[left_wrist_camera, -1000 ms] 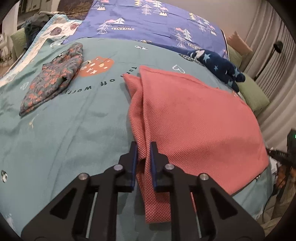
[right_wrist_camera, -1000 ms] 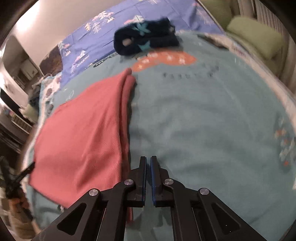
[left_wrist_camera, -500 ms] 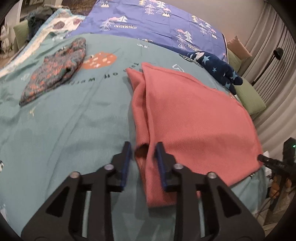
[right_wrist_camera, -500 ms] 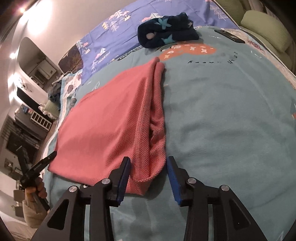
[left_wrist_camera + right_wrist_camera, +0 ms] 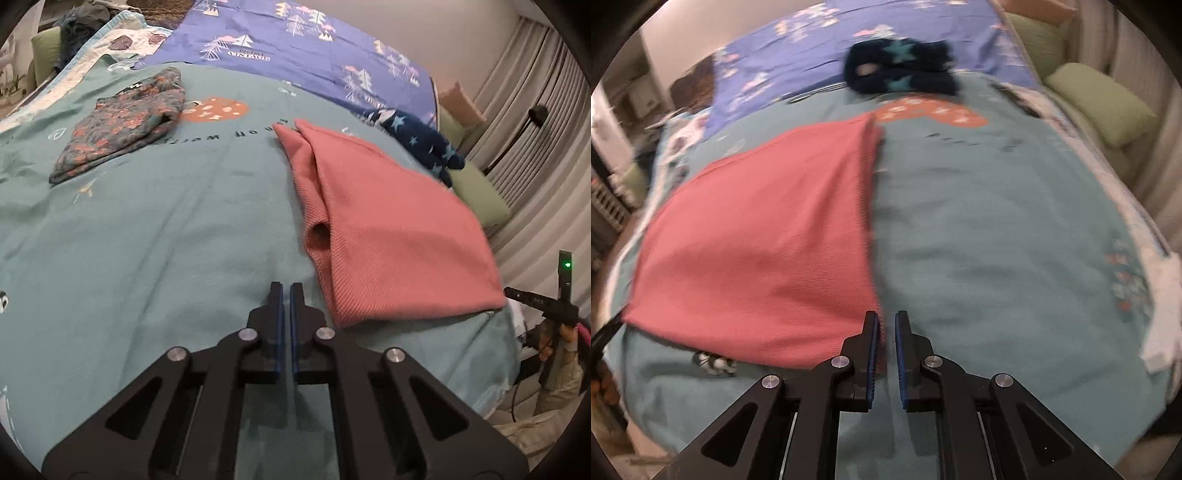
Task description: Fold small clothes
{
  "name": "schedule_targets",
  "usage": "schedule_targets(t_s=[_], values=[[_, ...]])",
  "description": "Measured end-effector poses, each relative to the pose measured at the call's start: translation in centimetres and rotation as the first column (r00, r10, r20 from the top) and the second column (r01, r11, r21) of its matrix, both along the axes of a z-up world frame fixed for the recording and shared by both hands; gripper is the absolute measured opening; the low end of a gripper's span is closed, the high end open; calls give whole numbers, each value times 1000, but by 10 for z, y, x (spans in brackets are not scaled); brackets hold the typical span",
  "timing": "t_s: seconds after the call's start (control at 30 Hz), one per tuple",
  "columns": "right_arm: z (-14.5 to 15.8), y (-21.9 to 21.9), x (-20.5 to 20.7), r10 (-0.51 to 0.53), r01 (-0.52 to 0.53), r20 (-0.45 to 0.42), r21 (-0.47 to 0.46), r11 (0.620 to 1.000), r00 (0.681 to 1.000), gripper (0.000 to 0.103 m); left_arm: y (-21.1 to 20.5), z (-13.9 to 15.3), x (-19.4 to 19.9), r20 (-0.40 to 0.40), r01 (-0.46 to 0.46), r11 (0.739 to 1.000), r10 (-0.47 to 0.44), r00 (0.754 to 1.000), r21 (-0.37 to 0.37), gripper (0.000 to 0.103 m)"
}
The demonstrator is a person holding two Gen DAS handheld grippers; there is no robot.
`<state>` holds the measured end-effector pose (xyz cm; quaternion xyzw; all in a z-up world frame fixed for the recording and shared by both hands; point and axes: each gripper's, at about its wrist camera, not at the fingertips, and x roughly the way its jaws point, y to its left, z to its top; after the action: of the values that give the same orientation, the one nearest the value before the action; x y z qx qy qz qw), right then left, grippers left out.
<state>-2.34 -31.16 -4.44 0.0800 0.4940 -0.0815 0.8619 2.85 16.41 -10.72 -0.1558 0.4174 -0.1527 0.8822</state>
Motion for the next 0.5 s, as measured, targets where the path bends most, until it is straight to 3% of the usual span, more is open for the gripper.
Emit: schedule_targets(t_s=[0.07,0.1,0.17,0.27,0.4,0.43,0.5], values=[[20,9,-7,6,-4,63,-41,999,998,13,9,4,-5,24,-25,1000,25,999,-9,11],[32,23,-9,59,-56,109,-35,998,992,13,12,7,-7,35,-34,999,34,999,-3,16],[48,57,-10,175,-171,172,-42,984,969,16,18,11,-7,53,-59,998,59,997,-5,41],[55,137,-7,422,-417,231,-76,906,876,29,28,12,-5,60,-101,994,103,993,-35,46],[35,251,-17,709,-665,203,-248,704,675,30,45,13,-9,72,-165,985,168,983,-48,47],[26,280,-21,773,-715,183,-298,632,607,31,48,12,-10,73,-172,984,175,982,-44,47],[11,311,-20,826,-755,148,-343,559,544,32,54,13,-13,74,-181,983,183,980,-22,47]])
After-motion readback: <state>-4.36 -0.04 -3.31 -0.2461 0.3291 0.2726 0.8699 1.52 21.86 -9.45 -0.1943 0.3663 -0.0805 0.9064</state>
